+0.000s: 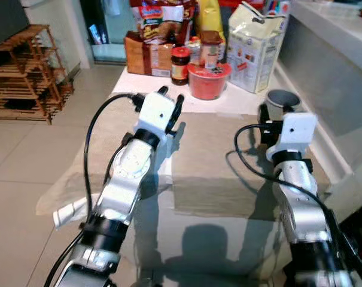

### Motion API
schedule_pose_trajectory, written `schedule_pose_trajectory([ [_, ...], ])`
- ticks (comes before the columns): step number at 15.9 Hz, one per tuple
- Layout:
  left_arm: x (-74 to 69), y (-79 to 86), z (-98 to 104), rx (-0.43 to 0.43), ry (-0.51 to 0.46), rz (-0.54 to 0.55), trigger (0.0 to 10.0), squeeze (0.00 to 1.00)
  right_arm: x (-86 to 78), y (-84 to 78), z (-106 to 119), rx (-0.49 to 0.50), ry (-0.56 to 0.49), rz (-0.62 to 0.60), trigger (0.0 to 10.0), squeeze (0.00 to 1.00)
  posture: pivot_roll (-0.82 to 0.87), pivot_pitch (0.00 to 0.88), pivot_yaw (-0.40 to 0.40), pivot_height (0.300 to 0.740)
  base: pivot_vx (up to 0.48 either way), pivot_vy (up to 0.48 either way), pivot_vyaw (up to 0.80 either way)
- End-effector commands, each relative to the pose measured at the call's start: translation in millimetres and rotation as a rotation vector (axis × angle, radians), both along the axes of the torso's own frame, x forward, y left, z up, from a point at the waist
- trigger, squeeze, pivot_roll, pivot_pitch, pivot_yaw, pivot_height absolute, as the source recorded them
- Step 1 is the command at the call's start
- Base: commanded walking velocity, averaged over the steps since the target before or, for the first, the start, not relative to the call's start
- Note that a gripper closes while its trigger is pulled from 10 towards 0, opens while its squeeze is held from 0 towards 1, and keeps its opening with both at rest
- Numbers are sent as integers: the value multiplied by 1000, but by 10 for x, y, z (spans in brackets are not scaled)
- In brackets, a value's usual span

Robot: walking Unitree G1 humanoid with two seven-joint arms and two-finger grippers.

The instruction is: Setting the table

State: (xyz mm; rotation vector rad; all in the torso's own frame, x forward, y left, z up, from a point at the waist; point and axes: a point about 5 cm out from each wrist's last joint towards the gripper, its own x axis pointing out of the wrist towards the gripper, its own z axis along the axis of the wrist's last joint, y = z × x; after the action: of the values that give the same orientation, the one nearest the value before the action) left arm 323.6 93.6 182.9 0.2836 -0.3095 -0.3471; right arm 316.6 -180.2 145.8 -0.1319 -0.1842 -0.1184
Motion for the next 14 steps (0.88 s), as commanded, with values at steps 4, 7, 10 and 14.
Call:
schedule_pose_trajectory([
  [4, -114, 146, -8, 42, 15, 13, 10000, 0, 174, -187, -25, 10, 48, -90, 10000, 0, 130, 0, 14, 740, 0, 0, 0],
  [7, -178, 242, -10, 62, 27, 37, 10000, 0, 265, -188, 3, 19, 42, -102, 10000, 0, 163, 0, 10, 740, 0, 0, 0],
  [10, -242, 296, -15, 74, 44, 48, 10000, 0, 328, -147, -30, 60, 63, -100, 10000, 0, 177, 0, 11, 740, 0, 0, 0],
  [14, -281, 320, -4, 83, 55, 50, 10000, 0, 390, -132, -33, 99, 72, -103, 10000, 0, 182, 0, 14, 740, 0, 0, 0],
])
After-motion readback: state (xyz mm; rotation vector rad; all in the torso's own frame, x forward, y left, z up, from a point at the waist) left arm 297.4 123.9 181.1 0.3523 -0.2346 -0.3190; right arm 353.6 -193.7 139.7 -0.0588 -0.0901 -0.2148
